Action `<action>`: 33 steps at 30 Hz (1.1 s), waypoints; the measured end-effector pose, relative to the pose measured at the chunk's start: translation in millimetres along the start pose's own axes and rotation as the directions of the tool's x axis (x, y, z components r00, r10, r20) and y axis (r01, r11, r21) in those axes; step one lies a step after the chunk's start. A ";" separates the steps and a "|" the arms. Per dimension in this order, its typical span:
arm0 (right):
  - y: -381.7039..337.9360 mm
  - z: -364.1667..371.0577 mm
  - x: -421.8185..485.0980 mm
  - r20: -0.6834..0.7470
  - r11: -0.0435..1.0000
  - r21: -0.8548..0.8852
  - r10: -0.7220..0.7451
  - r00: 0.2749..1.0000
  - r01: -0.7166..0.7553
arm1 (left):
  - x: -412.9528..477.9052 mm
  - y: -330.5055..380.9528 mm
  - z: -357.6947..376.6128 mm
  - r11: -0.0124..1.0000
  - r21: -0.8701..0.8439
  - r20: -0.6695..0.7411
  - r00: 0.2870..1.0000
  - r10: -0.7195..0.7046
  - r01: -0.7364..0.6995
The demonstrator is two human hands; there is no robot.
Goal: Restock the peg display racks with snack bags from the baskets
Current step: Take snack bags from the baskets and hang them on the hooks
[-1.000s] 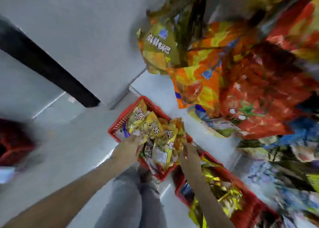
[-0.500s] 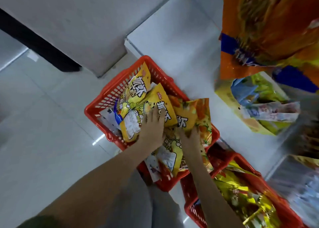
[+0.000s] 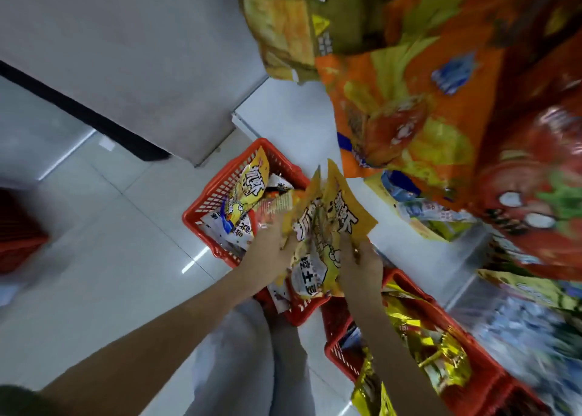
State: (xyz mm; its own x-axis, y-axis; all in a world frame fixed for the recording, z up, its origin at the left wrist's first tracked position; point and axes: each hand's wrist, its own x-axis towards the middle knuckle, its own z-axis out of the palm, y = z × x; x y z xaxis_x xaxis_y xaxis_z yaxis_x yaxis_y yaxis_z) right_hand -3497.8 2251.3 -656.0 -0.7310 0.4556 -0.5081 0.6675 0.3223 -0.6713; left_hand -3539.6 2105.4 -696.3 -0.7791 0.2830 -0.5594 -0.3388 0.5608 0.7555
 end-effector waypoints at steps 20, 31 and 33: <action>-256.9 -225.0 -198.5 0.228 0.742 -0.163 -0.613 0.757 0.650 | -214.6 340.5 -134.9 0.894 -0.072 -0.210 0.883 0.419 -0.442; -307.5 -445.9 -291.2 -0.100 0.454 -0.524 -0.873 0.477 0.721 | -346.2 482.6 -84.4 0.694 -0.254 -0.255 0.739 0.624 -0.673; -310.8 -477.5 -311.8 -0.084 0.449 -0.501 -0.876 0.474 0.740 | -371.6 508.9 -72.8 0.640 -0.253 -0.273 0.688 0.672 -0.725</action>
State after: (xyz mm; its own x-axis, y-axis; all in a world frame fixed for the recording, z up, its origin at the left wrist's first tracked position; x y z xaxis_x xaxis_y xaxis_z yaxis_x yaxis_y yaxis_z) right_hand -3409.5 2405.4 -31.2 -0.9196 0.0038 0.3927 -0.1699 0.8977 -0.4066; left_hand -3460.9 2228.9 -79.1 -0.9079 0.3595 0.2157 0.2146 -0.0434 0.9757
